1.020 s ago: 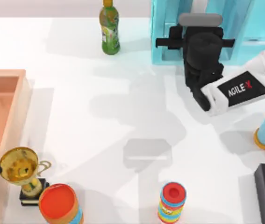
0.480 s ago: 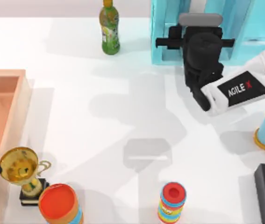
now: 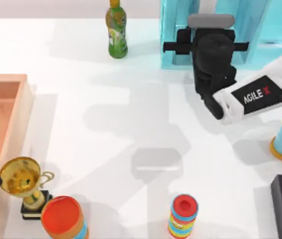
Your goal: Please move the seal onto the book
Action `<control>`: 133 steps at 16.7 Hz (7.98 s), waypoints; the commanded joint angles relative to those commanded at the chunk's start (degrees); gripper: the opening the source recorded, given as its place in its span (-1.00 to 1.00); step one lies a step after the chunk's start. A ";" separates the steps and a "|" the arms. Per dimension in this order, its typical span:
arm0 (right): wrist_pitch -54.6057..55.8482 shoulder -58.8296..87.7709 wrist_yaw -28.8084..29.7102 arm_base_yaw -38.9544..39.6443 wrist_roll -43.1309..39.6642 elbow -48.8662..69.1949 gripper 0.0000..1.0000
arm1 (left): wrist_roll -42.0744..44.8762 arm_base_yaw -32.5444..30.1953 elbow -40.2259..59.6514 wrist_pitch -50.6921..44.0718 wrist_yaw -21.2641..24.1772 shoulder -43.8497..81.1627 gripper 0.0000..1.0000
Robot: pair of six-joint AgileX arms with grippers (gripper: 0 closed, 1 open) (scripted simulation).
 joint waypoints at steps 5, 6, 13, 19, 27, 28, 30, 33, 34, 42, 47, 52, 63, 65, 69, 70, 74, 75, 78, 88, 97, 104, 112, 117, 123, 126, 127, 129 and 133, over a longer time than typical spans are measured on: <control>-6.06 -16.40 3.84 3.81 0.17 -9.10 -1.00 | 0.00 0.00 0.00 0.00 0.00 0.00 1.00; -6.94 -19.94 4.62 4.53 0.20 -10.85 -1.00 | 0.00 0.00 0.00 0.00 0.00 0.00 1.00; -15.87 -45.41 9.69 9.66 0.44 -23.40 -1.00 | 0.00 0.00 0.00 0.00 0.00 0.00 1.00; -22.06 -54.42 13.53 14.09 0.47 -30.98 -1.00 | 0.00 0.00 0.00 0.00 0.00 0.00 1.00; -21.60 -50.27 13.86 15.91 -5.80 -29.27 -1.00 | 0.00 0.00 0.00 0.00 0.00 0.00 1.00; -21.55 -48.59 14.07 16.78 -8.85 -28.63 -1.00 | 0.00 0.00 0.00 0.00 0.00 0.00 1.00; -21.55 -44.63 14.48 18.83 -16.79 -27.25 -1.00 | 0.00 0.00 0.00 0.00 0.00 0.00 1.00; -21.75 -38.09 14.80 22.37 -32.88 -25.10 -1.00 | 0.00 0.00 0.00 0.00 0.00 0.00 1.00; -21.86 -35.95 14.81 23.57 -38.86 -24.40 -1.00 | 0.00 0.00 0.00 0.00 0.00 0.00 1.00; -22.57 -24.79 13.84 30.64 -70.83 -20.30 -1.00 | 0.00 0.00 0.00 0.00 0.00 0.00 1.00; -22.58 -24.01 13.73 31.21 -72.97 -19.90 -1.00 | 0.00 0.00 0.00 0.00 0.00 0.00 1.00; -22.64 -24.48 14.09 31.53 -72.67 -20.60 -1.00 | 0.00 0.00 0.00 0.00 0.00 0.00 1.00; -17.24 -19.77 14.19 31.50 -72.48 -21.99 -1.00 | 0.00 0.00 0.00 0.00 0.00 0.00 1.00; -16.59 -19.44 14.23 31.50 -72.46 -22.00 -1.00 | 0.00 0.00 0.00 0.00 0.00 0.00 1.00; -16.59 -19.44 14.23 31.50 -72.46 -22.00 -0.70 | 0.00 0.00 0.00 0.00 0.00 0.00 1.00; -16.59 -19.44 14.23 31.50 -72.46 -22.00 -0.55 | 0.00 0.00 0.00 0.00 0.00 0.00 1.00; -16.59 -19.44 14.23 31.50 -72.46 -22.00 0.06 | 0.00 0.00 0.00 0.00 0.00 0.00 1.00; -16.59 -19.44 14.23 31.50 -72.46 -22.00 0.21 | 0.00 0.00 0.00 0.00 0.00 0.00 1.00; -16.59 -19.44 14.23 31.50 -72.46 -22.00 0.66 | 0.00 0.00 0.00 0.00 0.00 0.00 1.00; -16.59 -19.44 14.23 31.50 -72.46 -22.00 1.00 | 0.00 0.00 0.00 0.00 0.00 0.00 1.00; -20.82 -29.30 22.41 38.60 -66.31 -25.84 1.00 | 0.00 0.00 0.00 0.00 0.00 0.00 1.00; -28.26 -33.59 31.46 51.93 -57.63 -32.21 1.00 | 0.00 0.00 0.00 0.00 0.00 0.00 1.00; -30.18 -31.24 33.47 53.26 -55.87 -33.61 1.00 | 0.00 0.00 0.00 0.00 0.00 0.00 1.00; -31.15 -36.60 30.98 51.28 -53.20 -35.37 1.00 | 0.00 0.00 0.00 0.00 0.00 0.00 1.00; -36.60 -56.08 21.08 37.89 -42.81 -43.64 1.00 | 0.00 0.00 0.00 0.00 0.00 0.00 1.00; -40.89 -68.66 13.94 27.93 -35.97 -50.11 1.00 | 0.00 0.00 0.00 0.00 0.00 0.00 1.00; -42.43 -73.14 11.33 24.38 -33.58 -52.48 1.00 | 0.00 0.00 0.00 0.00 0.00 0.00 1.00; -45.53 -82.41 5.87 17.15 -28.74 -57.34 1.00 | 0.00 0.00 0.00 0.00 0.00 0.00 1.00; -51.25 -101.35 -5.46 2.78 -19.18 -66.85 1.00 | 0.00 0.00 0.00 0.00 0.00 0.00 1.00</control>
